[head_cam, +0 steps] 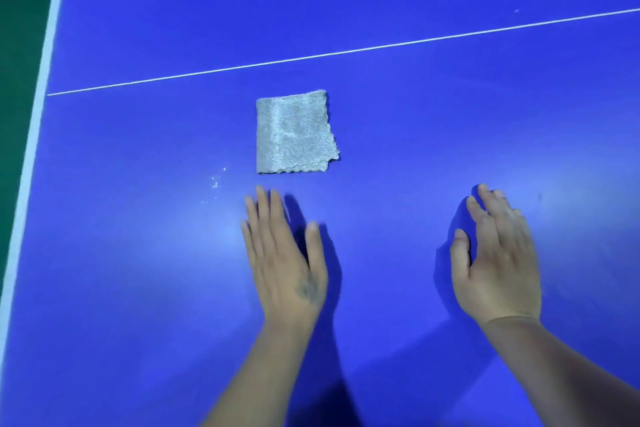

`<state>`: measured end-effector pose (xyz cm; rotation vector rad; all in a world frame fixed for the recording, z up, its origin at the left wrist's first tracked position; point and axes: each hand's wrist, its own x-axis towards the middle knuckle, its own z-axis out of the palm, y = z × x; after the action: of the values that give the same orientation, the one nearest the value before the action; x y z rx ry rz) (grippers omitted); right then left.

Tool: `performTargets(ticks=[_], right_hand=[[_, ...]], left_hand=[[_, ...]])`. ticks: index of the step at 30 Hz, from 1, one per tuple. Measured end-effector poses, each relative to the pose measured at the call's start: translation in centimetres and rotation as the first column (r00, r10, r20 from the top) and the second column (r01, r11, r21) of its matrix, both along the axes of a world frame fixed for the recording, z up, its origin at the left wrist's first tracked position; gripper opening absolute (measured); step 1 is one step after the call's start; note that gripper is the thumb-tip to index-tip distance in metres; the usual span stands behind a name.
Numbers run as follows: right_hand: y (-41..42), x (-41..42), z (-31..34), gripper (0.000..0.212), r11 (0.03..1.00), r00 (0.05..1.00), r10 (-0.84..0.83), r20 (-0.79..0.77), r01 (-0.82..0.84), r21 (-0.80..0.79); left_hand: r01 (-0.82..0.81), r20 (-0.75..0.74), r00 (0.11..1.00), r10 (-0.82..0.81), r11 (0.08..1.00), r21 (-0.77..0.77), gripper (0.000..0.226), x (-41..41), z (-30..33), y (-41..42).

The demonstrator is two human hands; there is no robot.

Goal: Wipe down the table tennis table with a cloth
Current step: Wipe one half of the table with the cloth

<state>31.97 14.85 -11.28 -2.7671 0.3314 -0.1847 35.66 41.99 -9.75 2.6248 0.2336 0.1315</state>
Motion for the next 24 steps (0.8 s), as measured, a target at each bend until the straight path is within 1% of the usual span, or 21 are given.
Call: performTargets(ticks=[3,5,9,11,14,18,20,22,24], right_hand=[[0.1,0.0,0.4,0.052,1.0,1.0,0.011,0.004,-0.011,-0.002],[0.1,0.0,0.6,0.052,1.0,1.0,0.016,-0.005,-0.016,-0.002],[0.2,0.1,0.9,0.053,1.0,1.0,0.014,-0.016,-0.014,0.0],[0.2,0.1,0.8,0.053,1.0,1.0,0.015,-0.012,-0.015,-0.003],[0.2,0.0,0.7,0.052,1.0,1.0,0.013,0.002,-0.013,0.002],[0.2,0.0,0.5,0.053,1.0,1.0,0.019,-0.003,-0.019,-0.009],[0.4,-0.1,0.4,0.051,1.0,1.0,-0.004,0.001,0.004,-0.012],[1.0,1.2,0.5,0.046,0.999,0.998,-0.035,0.05,0.034,0.032],[3.0,4.4,1.3,0.044,0.995,0.994,0.031,0.106,-0.04,0.087]], left_hand=[[-0.029,-0.109,0.993,0.045,0.99,0.137,0.074,-5.0,-0.6,0.4],[-0.081,-0.127,0.986,0.105,0.981,0.178,0.072,-5.0,-0.7,1.1],[-0.179,-0.095,0.974,0.205,0.957,0.229,0.071,-3.1,-0.4,3.2],[-0.186,-0.126,0.966,0.224,0.948,0.258,0.074,-3.0,-0.8,3.8],[-0.153,-0.169,0.961,0.219,0.93,0.335,0.078,-3.7,-1.7,3.8],[-0.157,-0.163,0.961,0.222,0.928,0.339,0.078,-3.6,-1.7,3.7],[-0.155,-0.163,0.962,0.22,0.928,0.338,0.078,-3.7,-1.7,3.9],[-0.156,-0.16,0.962,0.219,0.929,0.334,0.079,-3.5,-1.9,3.9],[-0.162,-0.16,0.961,0.226,0.928,0.336,0.079,-3.4,-2.1,4.0]])
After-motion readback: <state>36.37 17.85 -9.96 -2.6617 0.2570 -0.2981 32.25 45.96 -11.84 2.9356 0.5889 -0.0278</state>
